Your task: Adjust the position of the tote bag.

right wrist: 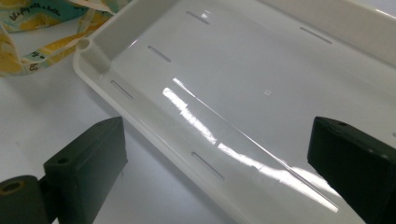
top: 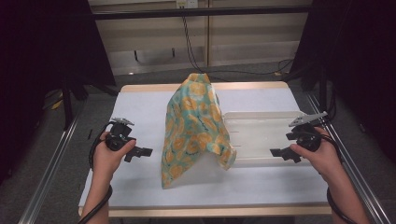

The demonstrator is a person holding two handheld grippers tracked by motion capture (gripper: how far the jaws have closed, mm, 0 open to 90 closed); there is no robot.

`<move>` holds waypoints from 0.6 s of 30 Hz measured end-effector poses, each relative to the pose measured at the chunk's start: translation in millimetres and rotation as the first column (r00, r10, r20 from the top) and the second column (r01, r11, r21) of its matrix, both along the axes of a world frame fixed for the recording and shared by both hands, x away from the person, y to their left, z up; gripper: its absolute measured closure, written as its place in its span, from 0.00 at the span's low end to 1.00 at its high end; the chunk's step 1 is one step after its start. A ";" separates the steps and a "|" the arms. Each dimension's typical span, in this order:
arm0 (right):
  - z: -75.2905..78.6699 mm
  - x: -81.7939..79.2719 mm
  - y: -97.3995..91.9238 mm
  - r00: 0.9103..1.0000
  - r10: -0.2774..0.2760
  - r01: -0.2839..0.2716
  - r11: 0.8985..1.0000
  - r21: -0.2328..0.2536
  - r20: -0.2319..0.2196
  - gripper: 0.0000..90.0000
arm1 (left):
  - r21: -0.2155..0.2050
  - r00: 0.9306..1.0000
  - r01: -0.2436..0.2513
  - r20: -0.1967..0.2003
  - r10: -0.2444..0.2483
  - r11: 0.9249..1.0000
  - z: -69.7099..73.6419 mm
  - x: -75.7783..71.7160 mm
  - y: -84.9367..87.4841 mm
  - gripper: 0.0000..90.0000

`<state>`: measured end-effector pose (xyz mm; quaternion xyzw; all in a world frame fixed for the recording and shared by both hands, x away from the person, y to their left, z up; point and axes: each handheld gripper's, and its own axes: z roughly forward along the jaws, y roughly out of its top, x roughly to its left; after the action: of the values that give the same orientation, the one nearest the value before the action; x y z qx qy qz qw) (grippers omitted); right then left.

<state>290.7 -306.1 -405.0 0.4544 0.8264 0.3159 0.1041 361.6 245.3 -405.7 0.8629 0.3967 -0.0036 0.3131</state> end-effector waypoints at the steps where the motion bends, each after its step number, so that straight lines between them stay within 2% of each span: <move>1: -1.0 0.6 0.7 1.000 0.005 -0.005 1.000 -0.002 -0.001 0.05 | -0.009 1.000 -0.006 -0.009 0.006 1.000 0.2 0.3 -1.3 0.04; 2: -1.1 0.5 1.9 1.000 0.000 0.000 1.000 -0.013 -0.007 0.05 | -0.015 1.000 -0.010 -0.008 0.010 1.000 0.6 0.6 -2.5 0.04; 5: -1.5 1.9 4.2 1.000 0.013 -0.013 1.000 0.002 -0.007 0.04 | -0.017 1.000 -0.006 -0.013 0.006 1.000 2.8 2.6 -1.8 0.04; 7: -0.8 2.0 5.5 1.000 0.015 -0.015 1.000 0.002 -0.006 0.05 | -0.037 1.000 -0.025 -0.018 0.024 0.999 6.8 3.9 -2.7 0.03; 10: -0.8 2.7 7.1 1.000 0.020 -0.020 1.000 -0.008 -0.003 0.05 | -0.023 1.000 -0.012 -0.022 0.012 1.000 11.4 7.4 -2.2 0.03; 12: -1.3 3.0 7.8 1.000 0.023 -0.023 1.000 0.000 -0.008 0.05 | -0.054 0.999 -0.043 -0.027 0.042 0.998 14.9 7.4 -3.9 0.03; 14: -1.9 3.5 8.6 1.000 0.029 -0.029 1.000 -0.007 -0.009 0.05 | -0.039 0.999 -0.030 -0.028 0.029 0.999 18.6 8.3 -4.5 0.02; 16: -2.0 4.0 9.8 1.000 0.029 -0.029 1.000 -0.004 -0.006 0.05 | -0.046 0.999 -0.041 -0.037 0.039 0.998 22.0 9.5 -7.7 0.02; 18: -1.1 4.9 10.4 0.999 0.033 -0.033 0.999 -0.001 -0.005 0.05 | -0.028 0.999 -0.032 -0.044 0.031 0.999 25.2 12.5 -8.8 0.02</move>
<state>295.6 -295.7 -406.1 0.4413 0.8343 0.3160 0.0970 374.1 236.5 -380.5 0.8516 0.4169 -0.0231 0.3170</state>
